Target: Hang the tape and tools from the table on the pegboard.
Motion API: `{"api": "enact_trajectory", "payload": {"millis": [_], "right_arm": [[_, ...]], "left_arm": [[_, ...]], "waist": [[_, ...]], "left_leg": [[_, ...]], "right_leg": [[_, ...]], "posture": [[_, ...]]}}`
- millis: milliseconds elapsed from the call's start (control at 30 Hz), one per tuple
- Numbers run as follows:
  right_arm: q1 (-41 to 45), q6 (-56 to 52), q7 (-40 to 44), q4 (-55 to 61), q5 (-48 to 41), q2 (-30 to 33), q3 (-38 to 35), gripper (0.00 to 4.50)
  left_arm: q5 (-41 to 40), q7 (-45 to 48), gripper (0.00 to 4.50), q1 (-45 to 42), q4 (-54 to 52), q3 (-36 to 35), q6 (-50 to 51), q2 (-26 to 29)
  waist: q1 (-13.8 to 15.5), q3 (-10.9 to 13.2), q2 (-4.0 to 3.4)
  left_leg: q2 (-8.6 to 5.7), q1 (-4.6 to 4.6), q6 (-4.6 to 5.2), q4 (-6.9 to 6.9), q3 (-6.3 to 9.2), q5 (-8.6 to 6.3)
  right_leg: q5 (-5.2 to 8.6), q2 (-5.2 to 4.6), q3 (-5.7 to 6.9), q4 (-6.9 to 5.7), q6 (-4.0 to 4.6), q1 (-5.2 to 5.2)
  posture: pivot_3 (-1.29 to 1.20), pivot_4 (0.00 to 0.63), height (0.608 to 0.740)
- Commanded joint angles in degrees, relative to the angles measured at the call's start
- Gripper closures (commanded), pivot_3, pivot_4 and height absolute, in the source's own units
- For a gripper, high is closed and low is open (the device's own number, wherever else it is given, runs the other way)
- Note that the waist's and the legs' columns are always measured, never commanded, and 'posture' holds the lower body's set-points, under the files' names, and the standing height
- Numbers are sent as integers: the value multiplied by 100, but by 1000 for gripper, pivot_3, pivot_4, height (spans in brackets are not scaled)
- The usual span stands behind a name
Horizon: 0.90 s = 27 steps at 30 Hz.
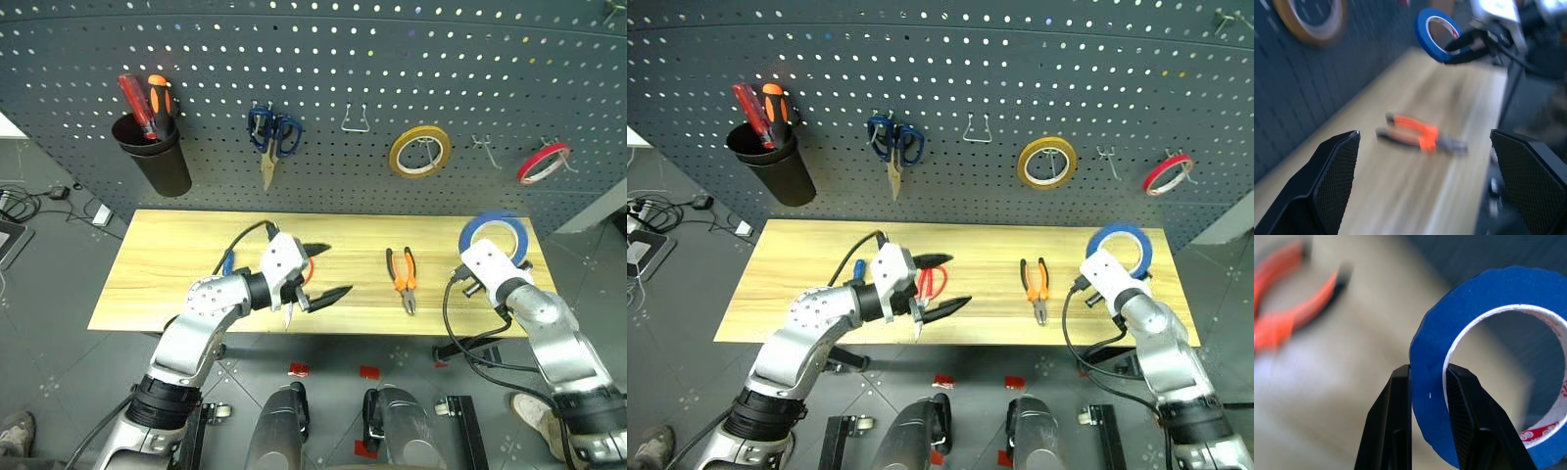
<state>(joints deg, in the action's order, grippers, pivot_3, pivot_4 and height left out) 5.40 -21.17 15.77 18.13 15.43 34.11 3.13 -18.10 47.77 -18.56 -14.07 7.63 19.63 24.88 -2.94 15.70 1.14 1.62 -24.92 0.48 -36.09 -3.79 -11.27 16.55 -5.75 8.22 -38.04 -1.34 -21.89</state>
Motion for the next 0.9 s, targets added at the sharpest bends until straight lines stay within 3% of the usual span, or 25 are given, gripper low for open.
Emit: {"api": "enact_trajectory", "payload": {"millis": [33,133,267,500,633,733,900], "right_arm": [[-352,912,-476,1042,412,-119,-60,3808],[-437,1224,-597,1228,535,-295,-17,3808],[231,1274,-597,530,300,-550,-170,3809],[1794,2086,-330,-1833,-144,-499,-211,3809],[2210,2350,-116,-2670,-286,-521,-146,3809],[2284,2274,-176,-2856,-446,-662,-306,2857],[1771,1548,-116,-2162,-586,-861,-407,1174]], "left_arm": [[-373,-123,0,-223,-324,-243,232,-86],[-436,-163,0,-463,-299,-286,322,-82],[-410,-101,0,-755,-170,-229,334,-53],[-283,-85,0,-923,38,-103,232,-84],[-242,-88,0,-904,76,-61,195,-78],[-155,-29,0,-787,68,-21,149,4],[151,81,0,-383,75,-101,-148,395]], "waist": [[-29,0,0],[-38,0,0],[-75,0,1],[-170,-1,3],[-185,-1,3],[-194,-1,3],[-207,-2,2]], "left_leg": [[-1,1,0,-1,-2,0],[-2,2,-1,-5,-1,1],[4,6,0,-16,-7,2],[11,16,-2,-21,-39,4],[13,16,-3,-20,-69,5],[16,16,-3,-8,-91,5],[24,19,-3,-7,-98,4]], "right_leg": [[0,1,1,-1,0,0],[-1,3,-4,-3,-3,1],[-4,20,-34,-3,-4,1],[-20,45,-81,-16,23,-11],[-27,45,-104,-27,32,-27],[-27,45,-116,-19,32,-37],[-27,42,-122,-19,33,-38]], "posture": [[-278,236,740],[-279,234,740],[-279,227,740],[-269,225,740],[-266,225,740],[-266,225,740],[-270,223,740]]}}
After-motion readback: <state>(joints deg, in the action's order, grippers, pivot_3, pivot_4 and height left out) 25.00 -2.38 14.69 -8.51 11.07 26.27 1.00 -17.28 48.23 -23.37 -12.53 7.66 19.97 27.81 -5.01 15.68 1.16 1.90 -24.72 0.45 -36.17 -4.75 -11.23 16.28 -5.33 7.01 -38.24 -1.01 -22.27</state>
